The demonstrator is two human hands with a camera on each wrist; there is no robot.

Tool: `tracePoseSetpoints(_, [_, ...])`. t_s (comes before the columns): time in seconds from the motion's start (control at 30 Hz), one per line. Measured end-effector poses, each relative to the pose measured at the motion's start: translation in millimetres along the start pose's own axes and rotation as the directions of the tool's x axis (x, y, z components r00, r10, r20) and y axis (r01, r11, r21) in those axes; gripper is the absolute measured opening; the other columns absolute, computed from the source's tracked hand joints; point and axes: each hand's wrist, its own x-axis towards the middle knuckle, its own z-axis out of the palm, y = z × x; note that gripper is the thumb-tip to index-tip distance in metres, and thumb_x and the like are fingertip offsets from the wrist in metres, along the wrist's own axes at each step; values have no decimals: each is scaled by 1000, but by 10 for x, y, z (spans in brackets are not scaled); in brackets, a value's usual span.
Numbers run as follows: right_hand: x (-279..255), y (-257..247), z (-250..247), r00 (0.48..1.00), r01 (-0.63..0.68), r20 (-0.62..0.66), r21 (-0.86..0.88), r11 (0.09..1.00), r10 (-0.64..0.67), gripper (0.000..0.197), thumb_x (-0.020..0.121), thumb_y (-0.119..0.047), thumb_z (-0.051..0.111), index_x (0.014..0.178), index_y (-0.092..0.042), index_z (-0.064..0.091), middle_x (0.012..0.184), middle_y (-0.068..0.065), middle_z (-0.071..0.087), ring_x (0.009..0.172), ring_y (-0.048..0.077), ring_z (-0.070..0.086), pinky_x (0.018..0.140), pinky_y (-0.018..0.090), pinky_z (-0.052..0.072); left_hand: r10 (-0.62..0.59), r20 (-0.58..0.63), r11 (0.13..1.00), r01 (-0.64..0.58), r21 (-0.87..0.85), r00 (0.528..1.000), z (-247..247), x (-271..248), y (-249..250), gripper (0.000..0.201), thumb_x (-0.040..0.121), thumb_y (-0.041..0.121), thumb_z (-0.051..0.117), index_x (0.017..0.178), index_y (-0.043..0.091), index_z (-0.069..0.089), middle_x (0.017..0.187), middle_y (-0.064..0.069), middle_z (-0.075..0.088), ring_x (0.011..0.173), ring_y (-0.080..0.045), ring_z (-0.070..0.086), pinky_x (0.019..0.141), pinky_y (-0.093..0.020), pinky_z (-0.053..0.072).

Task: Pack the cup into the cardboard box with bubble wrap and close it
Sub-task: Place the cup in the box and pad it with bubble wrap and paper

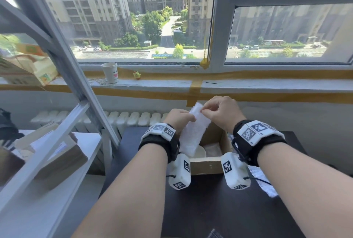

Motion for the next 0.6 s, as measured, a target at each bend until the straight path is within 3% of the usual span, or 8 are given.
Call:
tracePoseSetpoints(0.03, [2,-18,11,1000,6,1,-20,1000,-6,3,82,-20,69,84,-19,71,93,-3,62,86,15,57,77,28,47,-7,4,1000,7,-25,1000,-6,4,2,34,80,13,65,48,22,56,62,-3,44,64,-22,45,63,-28,40])
tracePoseSetpoints(0.1, [18,-16,44,1000,1,26,-55,998,0,28,77,-22,76,101,-19,62,101,-2,53,93,14,50,83,28,45,-36,30,996,38,-81,999,-19,5,19,19,67,16,67,52,28,67,79,-9,62,83,-31,61,81,-44,55])
tracePoseSetpoints(0.17, [30,-16,47,996,-43,74,-82,996,49,43,77,-27,77,114,-19,57,108,-1,54,99,15,51,88,30,46,-59,56,991,66,-121,997,-39,62,-9,17,60,16,66,60,32,73,96,-13,71,98,-35,67,92,-51,55])
tracePoseSetpoints(0.27, [-3,-25,54,995,-63,71,-174,983,77,27,78,-34,72,97,-21,58,96,-4,58,88,16,53,75,29,42,-78,66,986,87,-142,995,-74,2,18,14,73,11,67,73,25,72,84,-9,62,82,-27,63,75,-37,57])
tracePoseSetpoints(0.33, [-31,-46,73,999,-48,-2,-210,977,48,23,77,-31,72,89,-19,55,90,-3,55,82,18,52,70,27,38,-147,31,983,150,-104,989,-64,-2,15,9,82,18,67,90,13,67,72,-5,49,60,-18,49,55,-27,44])
tracePoseSetpoints(0.4, [-49,-76,100,998,6,-60,-236,972,-21,23,78,-23,71,89,-16,51,88,-1,52,79,18,49,68,26,34,-213,21,971,214,-103,977,-66,-12,15,22,86,26,64,95,7,61,73,-5,50,59,-19,48,57,-26,45])
tracePoseSetpoints(0.47, [-55,-103,124,993,65,-74,-284,957,-89,25,78,-16,69,89,-15,47,88,-1,50,75,18,46,66,25,32,-238,92,942,252,-219,967,-85,-17,41,27,87,26,57,101,3,62,77,-8,58,67,-21,56,71,-30,52])
tracePoseSetpoints(0.6, [-65,-146,172,981,193,42,-302,934,-189,23,79,-14,68,96,-14,52,90,-2,47,76,18,47,70,26,39,-235,169,884,283,-371,957,-121,-29,95,44,88,41,56,105,1,58,83,-12,64,68,-21,62,75,-33,56])
